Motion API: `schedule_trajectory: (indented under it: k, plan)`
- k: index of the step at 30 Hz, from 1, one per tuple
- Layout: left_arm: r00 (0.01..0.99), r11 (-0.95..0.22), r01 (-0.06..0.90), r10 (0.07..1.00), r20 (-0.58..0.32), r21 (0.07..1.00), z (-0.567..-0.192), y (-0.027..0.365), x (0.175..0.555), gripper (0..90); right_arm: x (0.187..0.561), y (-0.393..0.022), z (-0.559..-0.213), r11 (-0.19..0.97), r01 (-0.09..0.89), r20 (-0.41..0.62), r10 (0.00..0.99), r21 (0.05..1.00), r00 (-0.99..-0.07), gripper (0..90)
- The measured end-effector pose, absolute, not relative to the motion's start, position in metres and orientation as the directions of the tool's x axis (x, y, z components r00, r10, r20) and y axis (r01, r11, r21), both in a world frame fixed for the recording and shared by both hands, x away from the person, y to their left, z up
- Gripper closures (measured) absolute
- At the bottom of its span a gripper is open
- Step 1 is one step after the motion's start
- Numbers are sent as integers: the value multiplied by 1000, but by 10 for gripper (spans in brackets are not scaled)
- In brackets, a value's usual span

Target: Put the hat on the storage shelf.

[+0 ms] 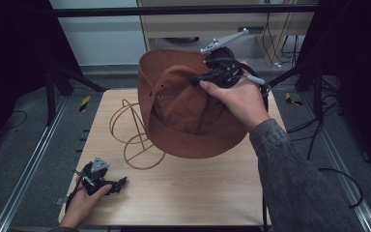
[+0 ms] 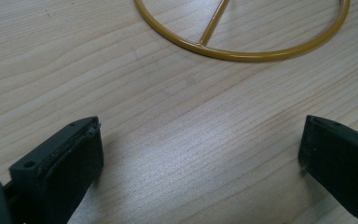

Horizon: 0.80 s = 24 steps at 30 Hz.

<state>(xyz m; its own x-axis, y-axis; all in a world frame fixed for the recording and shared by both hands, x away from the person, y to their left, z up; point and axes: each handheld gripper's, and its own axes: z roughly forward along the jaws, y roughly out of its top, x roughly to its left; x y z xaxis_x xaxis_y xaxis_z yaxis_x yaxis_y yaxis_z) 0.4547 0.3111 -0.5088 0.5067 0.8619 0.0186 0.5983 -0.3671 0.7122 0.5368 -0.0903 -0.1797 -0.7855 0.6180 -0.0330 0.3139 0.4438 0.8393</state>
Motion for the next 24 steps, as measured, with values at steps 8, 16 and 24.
schedule_trajectory:
  k: [8, 16, 24]
  plan:
    - [509, -372, 596, 860, 23, 712, -509, 311, 455, 0, 537, -76, -180, 450, 304, -31, 600, 840, -800, 891]
    - [509, -372, 596, 860, 23, 711, -509, 311, 455, 0, 538, -62, -183, 431, 291, -21, 588, 854, -809, 892]
    - [511, -373, 598, 860, 22, 709, -508, 312, 455, 0, 536, -45, -184, 403, 266, -11, 568, 876, -823, 891]
